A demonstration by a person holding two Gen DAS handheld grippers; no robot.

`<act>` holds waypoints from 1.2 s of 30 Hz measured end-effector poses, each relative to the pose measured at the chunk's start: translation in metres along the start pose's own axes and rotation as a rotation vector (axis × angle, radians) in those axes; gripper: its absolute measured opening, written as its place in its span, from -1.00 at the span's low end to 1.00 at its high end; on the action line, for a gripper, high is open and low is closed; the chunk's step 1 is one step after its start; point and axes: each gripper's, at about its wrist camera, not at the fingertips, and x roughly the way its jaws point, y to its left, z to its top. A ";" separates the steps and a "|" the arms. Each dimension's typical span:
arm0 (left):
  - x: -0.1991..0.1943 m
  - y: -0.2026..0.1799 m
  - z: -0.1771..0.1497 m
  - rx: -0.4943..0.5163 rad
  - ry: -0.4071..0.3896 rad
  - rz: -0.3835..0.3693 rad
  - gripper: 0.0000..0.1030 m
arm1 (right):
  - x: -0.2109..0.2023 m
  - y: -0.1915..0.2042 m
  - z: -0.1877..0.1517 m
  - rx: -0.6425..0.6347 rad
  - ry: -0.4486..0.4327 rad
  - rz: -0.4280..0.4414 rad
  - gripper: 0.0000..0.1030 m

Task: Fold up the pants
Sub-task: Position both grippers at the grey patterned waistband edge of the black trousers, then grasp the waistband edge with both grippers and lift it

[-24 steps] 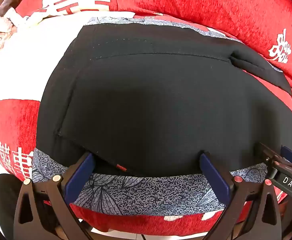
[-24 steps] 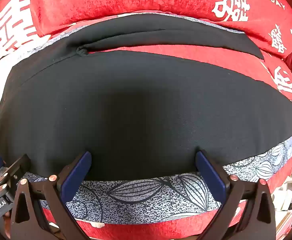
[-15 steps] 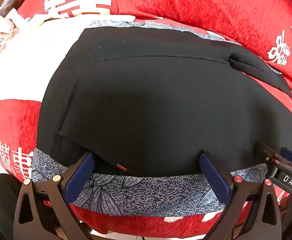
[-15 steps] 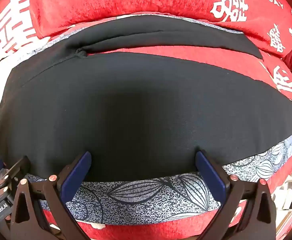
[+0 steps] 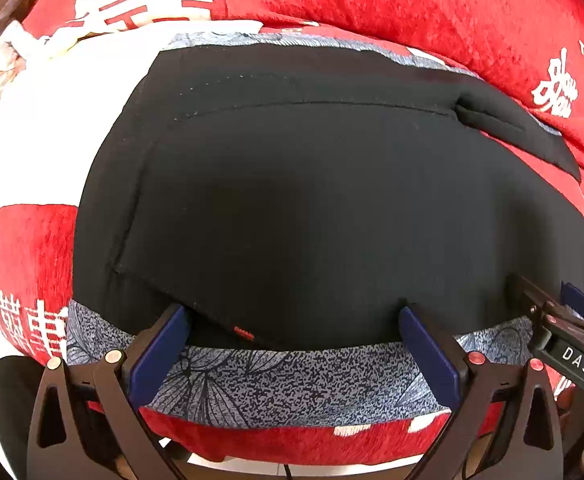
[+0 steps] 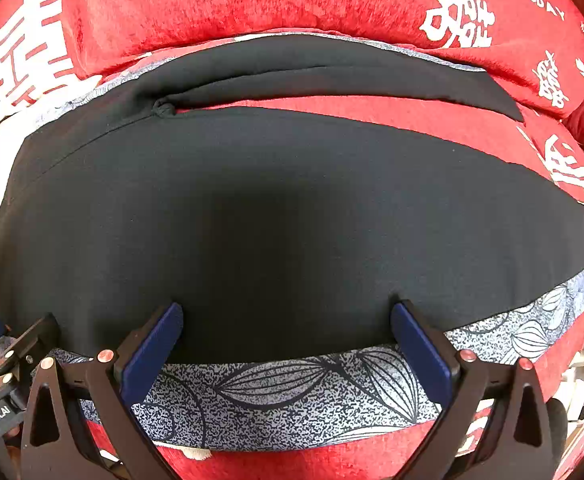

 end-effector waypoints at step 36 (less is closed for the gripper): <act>0.011 0.016 0.038 -0.095 0.023 0.054 1.00 | -0.022 0.059 0.027 -0.213 -0.026 0.059 1.00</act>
